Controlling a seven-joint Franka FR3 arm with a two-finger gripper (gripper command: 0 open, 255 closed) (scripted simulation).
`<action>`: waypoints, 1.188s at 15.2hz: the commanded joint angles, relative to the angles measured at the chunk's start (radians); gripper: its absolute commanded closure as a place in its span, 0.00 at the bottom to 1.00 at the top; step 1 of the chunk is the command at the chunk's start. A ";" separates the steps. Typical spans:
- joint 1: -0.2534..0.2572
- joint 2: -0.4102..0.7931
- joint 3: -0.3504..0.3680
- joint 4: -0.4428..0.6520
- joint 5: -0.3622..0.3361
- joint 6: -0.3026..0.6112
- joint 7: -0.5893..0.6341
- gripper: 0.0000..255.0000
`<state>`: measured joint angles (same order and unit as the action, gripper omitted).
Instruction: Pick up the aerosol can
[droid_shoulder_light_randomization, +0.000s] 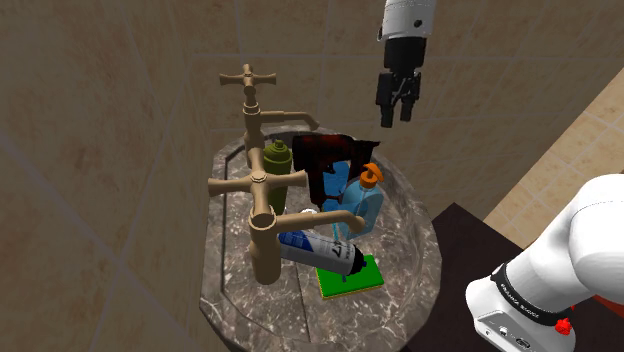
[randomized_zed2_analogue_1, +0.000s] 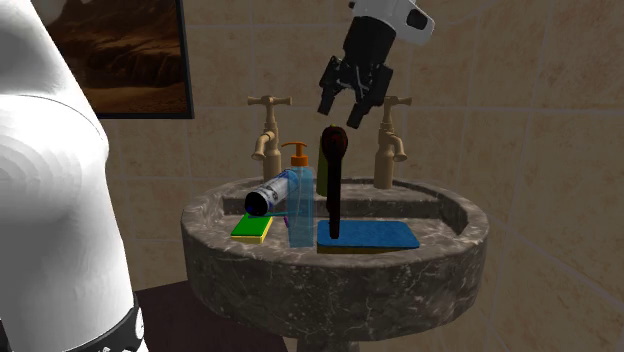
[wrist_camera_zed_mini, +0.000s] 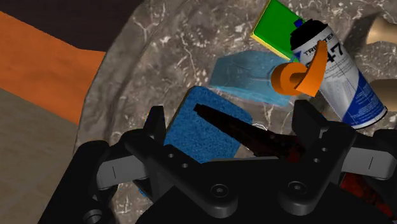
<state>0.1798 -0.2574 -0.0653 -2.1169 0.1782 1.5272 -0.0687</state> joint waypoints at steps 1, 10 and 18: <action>0.021 0.076 0.008 0.065 0.030 -0.009 -0.032 0.00; 0.088 0.419 0.068 0.416 0.140 -0.100 -0.152 0.00; 0.139 0.743 0.150 0.842 0.206 -0.255 -0.197 0.00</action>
<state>0.3123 0.4417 0.0736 -1.3390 0.3767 1.2987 -0.2628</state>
